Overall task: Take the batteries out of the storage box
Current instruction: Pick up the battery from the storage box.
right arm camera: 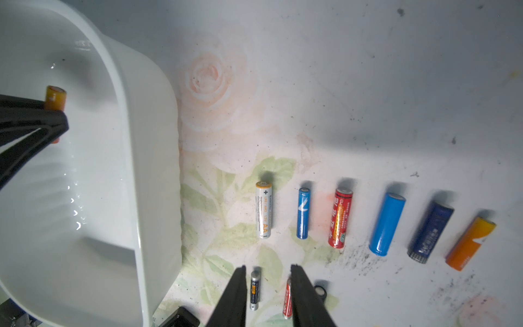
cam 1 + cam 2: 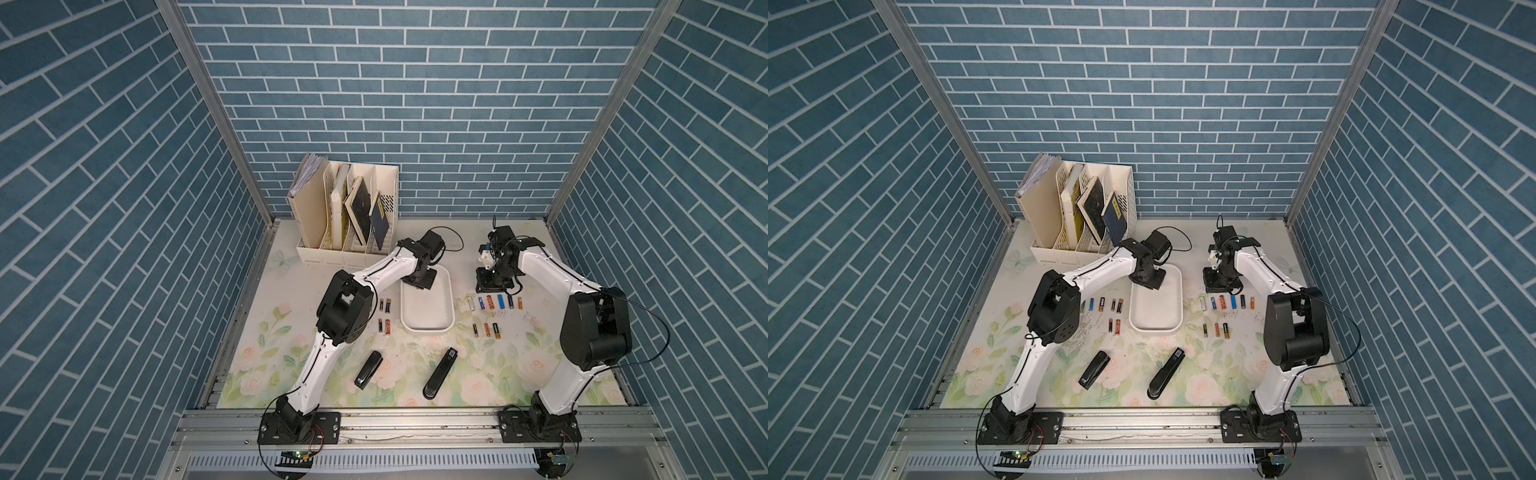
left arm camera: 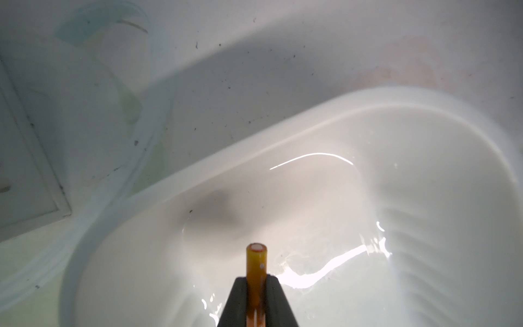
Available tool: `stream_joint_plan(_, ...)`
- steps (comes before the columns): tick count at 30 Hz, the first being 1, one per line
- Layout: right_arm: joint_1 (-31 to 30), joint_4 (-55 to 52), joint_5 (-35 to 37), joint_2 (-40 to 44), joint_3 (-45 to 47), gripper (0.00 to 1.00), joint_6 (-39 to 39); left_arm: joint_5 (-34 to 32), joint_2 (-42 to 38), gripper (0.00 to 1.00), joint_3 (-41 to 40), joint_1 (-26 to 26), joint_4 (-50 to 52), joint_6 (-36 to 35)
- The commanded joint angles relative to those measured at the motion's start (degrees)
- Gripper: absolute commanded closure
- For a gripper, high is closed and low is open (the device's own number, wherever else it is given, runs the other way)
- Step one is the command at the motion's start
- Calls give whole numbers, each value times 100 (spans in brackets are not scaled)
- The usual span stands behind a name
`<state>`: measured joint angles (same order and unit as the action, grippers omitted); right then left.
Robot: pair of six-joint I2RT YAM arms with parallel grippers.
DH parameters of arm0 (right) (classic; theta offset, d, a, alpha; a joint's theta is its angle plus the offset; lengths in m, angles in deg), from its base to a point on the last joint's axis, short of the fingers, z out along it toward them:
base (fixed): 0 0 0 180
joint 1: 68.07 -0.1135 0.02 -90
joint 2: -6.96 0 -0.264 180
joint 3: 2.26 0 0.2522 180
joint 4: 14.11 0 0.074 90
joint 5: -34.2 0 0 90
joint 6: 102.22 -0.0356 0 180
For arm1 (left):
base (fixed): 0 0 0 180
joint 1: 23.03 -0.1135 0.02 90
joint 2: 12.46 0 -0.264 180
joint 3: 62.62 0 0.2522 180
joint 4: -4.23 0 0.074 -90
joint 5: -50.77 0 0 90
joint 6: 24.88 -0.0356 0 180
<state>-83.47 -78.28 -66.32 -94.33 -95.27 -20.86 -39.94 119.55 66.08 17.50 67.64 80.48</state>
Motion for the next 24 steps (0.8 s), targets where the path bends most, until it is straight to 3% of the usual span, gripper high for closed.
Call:
stream_joint_plan(1, 26, 43, -86, 40, 67, 70, 124, 71, -307, 84, -165, 17, 157, 129)
stream_joint_plan(24, 23, 203, -222, -57, 65, 70, 196, 62, -2467, 83, -2408, -456, -474, 633)
